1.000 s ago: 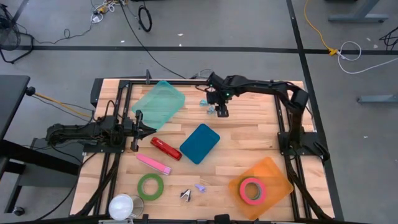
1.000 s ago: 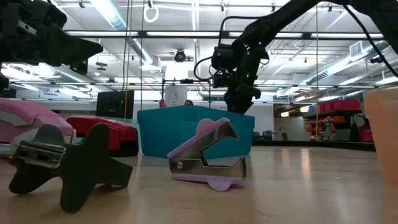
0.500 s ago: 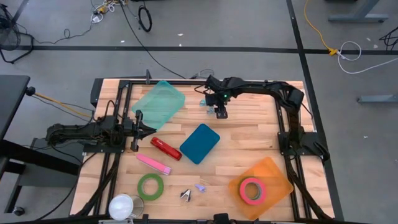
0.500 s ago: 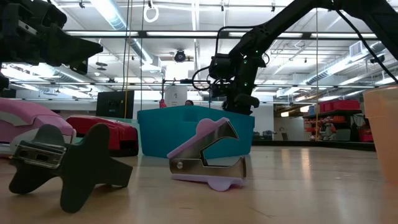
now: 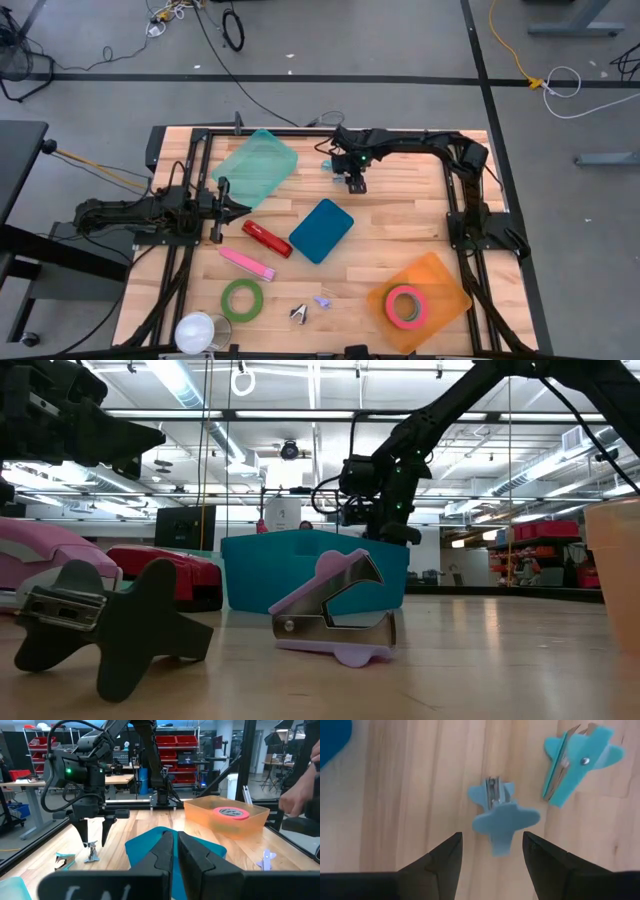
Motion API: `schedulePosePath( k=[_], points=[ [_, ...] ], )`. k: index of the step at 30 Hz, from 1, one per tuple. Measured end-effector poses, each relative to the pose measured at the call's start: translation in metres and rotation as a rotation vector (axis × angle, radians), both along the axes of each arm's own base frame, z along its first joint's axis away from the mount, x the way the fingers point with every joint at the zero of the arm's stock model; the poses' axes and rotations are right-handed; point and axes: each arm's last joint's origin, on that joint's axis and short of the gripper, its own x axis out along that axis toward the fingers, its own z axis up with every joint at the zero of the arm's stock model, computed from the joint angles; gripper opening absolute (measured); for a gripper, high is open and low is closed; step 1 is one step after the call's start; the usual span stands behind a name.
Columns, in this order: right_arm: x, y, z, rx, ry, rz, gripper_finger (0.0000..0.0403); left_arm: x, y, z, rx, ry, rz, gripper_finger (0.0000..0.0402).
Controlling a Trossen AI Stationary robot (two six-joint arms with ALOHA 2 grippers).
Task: Pick and place Stapler, Stapler remover, tape
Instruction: Put the blue staple remover into the blue bin
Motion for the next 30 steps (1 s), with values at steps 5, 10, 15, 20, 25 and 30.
schedulePosePath(
  k=[5, 10, 15, 20, 25, 30],
  points=[
    [-0.002, 0.0013, -0.0081, -0.005, -0.012, -0.006, 0.0208, 0.0, 0.0, -0.0002, 0.0, 0.001, 0.0, 0.003],
    [-0.0012, 0.0011, -0.0084, -0.007, -0.023, -0.016, 0.0208, 0.0, 0.0, 0.0, 0.0, 0.0, 0.0, 0.003],
    [0.0003, 0.0003, -0.0079, -0.014, -0.039, -0.02, 0.0206, 0.0, 0.0, -0.0001, 0.0, 0.0, 0.0, 0.003],
    [0.0003, 0.0003, -0.0079, -0.014, -0.039, -0.021, 0.0181, 0.0, 0.0, 0.0, 0.0, 0.0, 0.0, 0.003],
    [0.0003, 0.0003, -0.0079, -0.014, -0.039, -0.022, 0.0138, 0.0, 0.0, -0.0001, 0.0, 0.001, 0.0, 0.003],
    [0.0003, 0.0003, -0.0079, -0.014, -0.039, -0.023, 0.0103, 0.0, 0.0, -0.0001, 0.0, 0.001, 0.0, 0.003]
  ],
)
